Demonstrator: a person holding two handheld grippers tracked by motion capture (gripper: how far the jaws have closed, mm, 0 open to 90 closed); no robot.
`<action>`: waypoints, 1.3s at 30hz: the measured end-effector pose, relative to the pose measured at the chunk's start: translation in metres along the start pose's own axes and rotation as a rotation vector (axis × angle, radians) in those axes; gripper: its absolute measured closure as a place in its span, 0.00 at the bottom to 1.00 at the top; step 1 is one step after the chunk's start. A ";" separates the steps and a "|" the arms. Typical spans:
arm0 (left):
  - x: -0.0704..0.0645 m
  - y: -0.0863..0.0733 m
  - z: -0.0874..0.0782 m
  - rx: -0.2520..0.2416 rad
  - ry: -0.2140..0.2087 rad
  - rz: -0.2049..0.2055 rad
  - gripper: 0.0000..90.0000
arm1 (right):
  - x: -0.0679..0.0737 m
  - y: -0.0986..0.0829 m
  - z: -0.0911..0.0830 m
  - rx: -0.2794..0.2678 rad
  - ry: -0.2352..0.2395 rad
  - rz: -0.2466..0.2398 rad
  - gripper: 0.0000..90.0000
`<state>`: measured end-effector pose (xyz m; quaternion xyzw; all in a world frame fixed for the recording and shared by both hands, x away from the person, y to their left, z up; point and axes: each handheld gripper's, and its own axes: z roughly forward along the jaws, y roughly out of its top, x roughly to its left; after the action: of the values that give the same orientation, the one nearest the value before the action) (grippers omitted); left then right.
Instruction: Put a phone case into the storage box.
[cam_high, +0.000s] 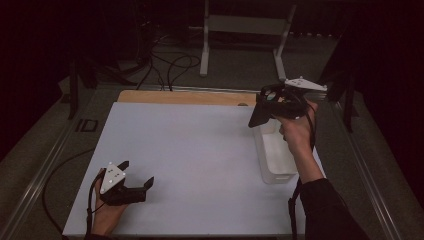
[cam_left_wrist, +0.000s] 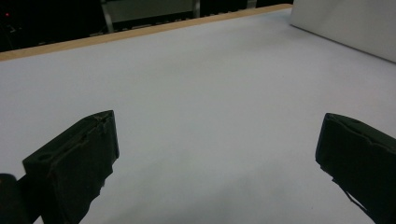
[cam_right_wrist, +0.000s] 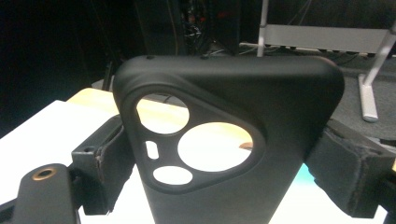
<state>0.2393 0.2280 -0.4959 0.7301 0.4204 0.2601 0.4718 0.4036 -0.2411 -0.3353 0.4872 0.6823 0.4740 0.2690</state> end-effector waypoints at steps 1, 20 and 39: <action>0.000 0.000 0.000 0.000 0.000 0.000 0.00 | -0.001 0.000 0.000 0.000 -0.005 -0.001 0.16; 0.000 0.000 0.000 -0.005 0.002 -0.001 0.00 | -0.021 0.003 0.014 0.030 -0.111 0.004 0.16; 0.000 0.000 0.000 -0.008 -0.002 -0.004 0.00 | -0.037 -0.004 0.032 0.070 -0.198 0.034 0.16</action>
<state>0.2391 0.2278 -0.4955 0.7275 0.4205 0.2601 0.4756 0.4421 -0.2631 -0.3557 0.5523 0.6601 0.4040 0.3099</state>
